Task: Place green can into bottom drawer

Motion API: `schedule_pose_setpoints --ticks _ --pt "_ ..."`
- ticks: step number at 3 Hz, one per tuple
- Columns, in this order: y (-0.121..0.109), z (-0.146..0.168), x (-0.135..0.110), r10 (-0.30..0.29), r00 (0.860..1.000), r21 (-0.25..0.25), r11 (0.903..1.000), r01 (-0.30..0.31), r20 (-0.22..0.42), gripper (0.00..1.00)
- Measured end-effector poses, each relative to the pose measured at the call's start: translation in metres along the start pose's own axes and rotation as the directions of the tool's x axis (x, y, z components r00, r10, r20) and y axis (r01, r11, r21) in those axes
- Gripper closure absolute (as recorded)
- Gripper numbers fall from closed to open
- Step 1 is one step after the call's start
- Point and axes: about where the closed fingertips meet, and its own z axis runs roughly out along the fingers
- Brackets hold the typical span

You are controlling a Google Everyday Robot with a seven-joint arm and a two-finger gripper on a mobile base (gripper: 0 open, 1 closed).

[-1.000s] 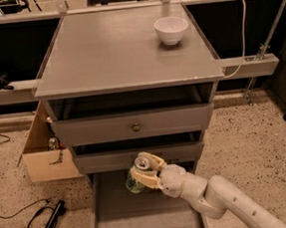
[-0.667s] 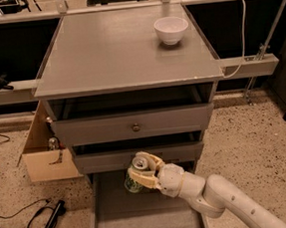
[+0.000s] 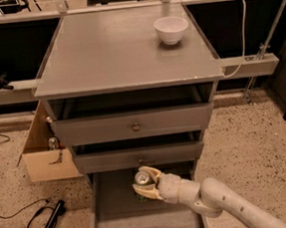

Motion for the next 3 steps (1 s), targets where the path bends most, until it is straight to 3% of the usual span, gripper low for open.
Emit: schedule_pose_setpoints --ticks 1,2,3 --pt "-0.019 -0.014 0.070 -0.036 0.995 0.045 0.9982 0.040 -0.088 1.00" --pt "-0.035 -0.035 0.126 -0.021 0.989 0.112 0.9929 0.038 -0.146 1.00" --pt "-0.036 -0.035 0.135 -0.018 0.989 0.118 0.9923 0.035 -0.144 1.00"
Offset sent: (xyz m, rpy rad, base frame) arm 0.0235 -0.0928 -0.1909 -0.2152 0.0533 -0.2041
